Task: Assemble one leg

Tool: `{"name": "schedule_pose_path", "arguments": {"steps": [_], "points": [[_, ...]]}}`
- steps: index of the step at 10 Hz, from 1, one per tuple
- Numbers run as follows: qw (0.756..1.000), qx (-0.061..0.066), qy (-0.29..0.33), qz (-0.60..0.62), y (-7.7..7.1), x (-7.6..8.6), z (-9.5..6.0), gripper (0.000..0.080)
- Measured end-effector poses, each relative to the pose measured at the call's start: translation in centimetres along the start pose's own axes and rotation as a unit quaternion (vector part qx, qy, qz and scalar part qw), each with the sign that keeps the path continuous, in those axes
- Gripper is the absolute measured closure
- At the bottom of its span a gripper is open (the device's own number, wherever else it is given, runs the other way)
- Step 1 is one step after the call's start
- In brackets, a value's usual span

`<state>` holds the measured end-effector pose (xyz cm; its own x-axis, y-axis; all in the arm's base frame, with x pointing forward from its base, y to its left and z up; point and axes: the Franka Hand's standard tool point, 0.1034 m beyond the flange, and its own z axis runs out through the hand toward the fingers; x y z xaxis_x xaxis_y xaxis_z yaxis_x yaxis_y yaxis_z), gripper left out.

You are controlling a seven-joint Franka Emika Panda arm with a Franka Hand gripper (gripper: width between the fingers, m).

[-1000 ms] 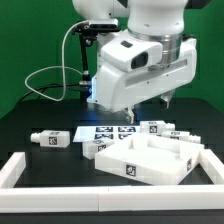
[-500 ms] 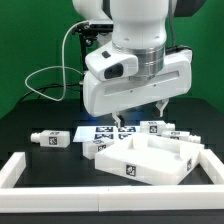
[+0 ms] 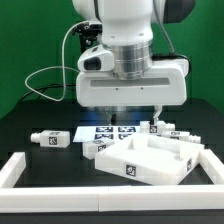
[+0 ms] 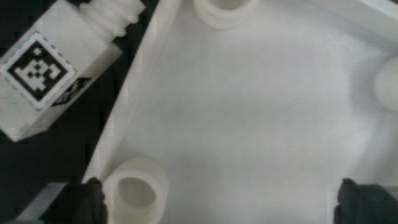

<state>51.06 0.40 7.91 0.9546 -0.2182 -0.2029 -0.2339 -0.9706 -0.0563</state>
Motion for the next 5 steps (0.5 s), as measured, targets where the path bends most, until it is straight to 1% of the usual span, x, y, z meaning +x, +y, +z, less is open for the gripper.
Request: {"name": "schedule_pose_path", "arguments": {"steps": [1,3,4,5], "points": [[0.999,0.022,0.000,0.034,0.30,0.23,0.12,0.0150],[0.995,0.025,-0.003,0.099,-0.10,0.14,0.18,0.0150],[0.992,0.025,-0.003,0.126,-0.15,0.12,0.19,0.0150],[0.984,0.026,-0.005,0.174,0.03,0.15,0.57,0.0150]]}}
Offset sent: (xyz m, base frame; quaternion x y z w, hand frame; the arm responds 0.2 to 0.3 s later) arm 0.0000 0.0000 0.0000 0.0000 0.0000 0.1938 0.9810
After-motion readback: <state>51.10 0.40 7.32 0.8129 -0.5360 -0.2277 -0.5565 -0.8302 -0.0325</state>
